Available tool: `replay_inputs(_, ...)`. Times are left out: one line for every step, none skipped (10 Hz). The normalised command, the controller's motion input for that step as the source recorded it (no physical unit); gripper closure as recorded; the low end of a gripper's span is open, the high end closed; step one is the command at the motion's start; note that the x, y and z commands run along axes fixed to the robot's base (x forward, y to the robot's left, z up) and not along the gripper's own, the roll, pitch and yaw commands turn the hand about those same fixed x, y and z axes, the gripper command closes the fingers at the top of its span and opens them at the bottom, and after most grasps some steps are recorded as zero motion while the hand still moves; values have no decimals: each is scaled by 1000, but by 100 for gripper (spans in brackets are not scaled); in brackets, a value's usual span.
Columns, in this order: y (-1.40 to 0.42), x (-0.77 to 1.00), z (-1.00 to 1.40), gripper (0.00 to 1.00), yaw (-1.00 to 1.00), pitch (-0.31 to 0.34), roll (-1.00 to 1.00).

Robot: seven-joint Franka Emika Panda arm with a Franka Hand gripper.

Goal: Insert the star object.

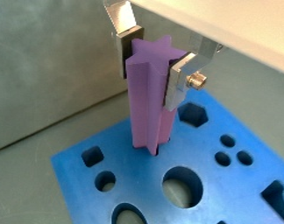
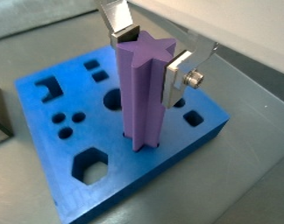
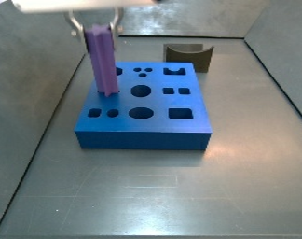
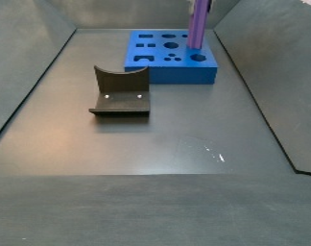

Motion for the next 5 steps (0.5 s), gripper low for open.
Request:
replay_inputs(0, 60, -911, 100, 0, 74, -23)
replay_inputs(0, 0, -874, 100, 17, 56, 51)
replay_inputs(0, -86, -391, 100, 20, -27, 7)
replay_inputs(0, 0, 0, 100, 0, 0, -6)
replay_inputs(0, 0, 0, 100, 0, 0, 0)
